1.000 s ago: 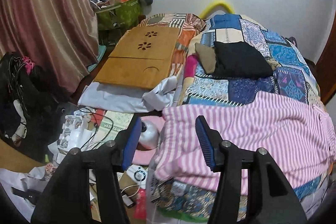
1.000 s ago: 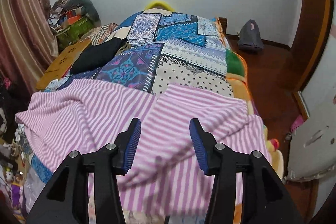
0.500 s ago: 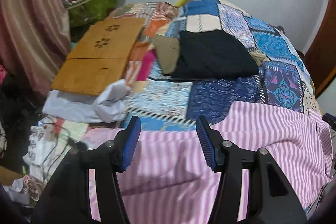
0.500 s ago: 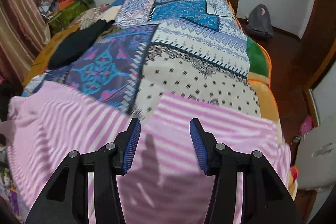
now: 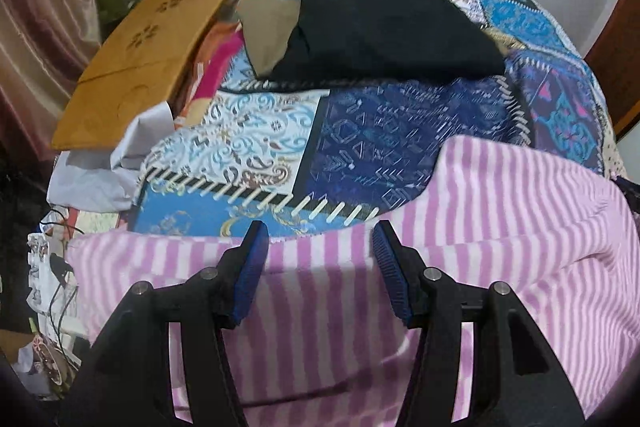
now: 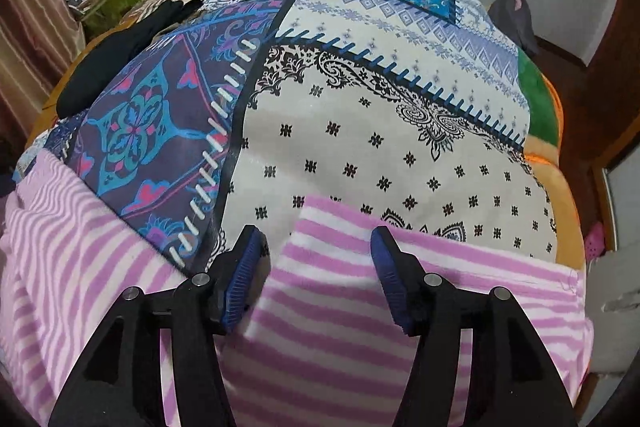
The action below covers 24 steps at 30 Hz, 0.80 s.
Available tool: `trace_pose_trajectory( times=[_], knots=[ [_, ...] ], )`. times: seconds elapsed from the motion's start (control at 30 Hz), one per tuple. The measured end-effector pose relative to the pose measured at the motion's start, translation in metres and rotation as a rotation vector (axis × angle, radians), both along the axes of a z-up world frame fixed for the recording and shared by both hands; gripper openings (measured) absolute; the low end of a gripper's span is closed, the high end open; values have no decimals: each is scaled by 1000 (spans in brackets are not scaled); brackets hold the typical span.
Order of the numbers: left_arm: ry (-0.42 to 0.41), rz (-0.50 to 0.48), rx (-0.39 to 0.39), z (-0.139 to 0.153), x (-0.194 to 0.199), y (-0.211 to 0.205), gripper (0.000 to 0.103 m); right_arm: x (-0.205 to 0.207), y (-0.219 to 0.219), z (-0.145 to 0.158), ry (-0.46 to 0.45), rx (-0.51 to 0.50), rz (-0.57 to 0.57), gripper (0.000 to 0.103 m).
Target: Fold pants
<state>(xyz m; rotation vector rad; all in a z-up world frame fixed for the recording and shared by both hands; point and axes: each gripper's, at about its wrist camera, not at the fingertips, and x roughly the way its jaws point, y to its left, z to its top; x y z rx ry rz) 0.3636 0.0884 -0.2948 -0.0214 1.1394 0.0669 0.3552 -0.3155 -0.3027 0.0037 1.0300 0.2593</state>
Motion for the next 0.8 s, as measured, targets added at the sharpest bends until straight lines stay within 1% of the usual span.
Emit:
trace_pose_trajectory(
  times=[0.07,0.1,0.13,0.17,0.2,0.3,0.37,0.43,0.53,0.6,0.73,0.8],
  knots=[
    [-1,5,-1,-3,0,0,55,-2,-1,0,-10,-6,-7,44],
    [-3,6,-1,-4,-1,0,55,-2,-2,0,-18,-14,-13,32],
    [-3,6,0,-5,-1,1,55,-2,-4,0,-22,-18,-21,21],
    [-2,5,2,-5,-1,1,55,-2,-7,0,-22,-14,-26,17],
    [0,2,5,-4,-1,0,55,2,-9,0,-17,-9,-35,9],
    [4,-10,13,1,-2,-3,55,2,-23,5,3,57,-57,8],
    [-7,-21,7,10,-6,-7,55,-4,-31,16,-21,86,-78,8],
    [-33,-47,2,25,-12,-16,55,-17,-43,31,-62,98,-100,8],
    [-73,-86,12,47,-22,-34,55,-42,-65,59,-124,118,-131,8],
    [-101,-115,-8,63,-29,-49,55,-63,-81,80,-169,116,-151,8],
    [-137,-172,-30,84,-41,-79,55,-98,-108,109,-226,121,-189,8],
    [-149,-205,-36,91,-47,-98,55,-124,-125,123,-262,114,-217,8]
  ],
)
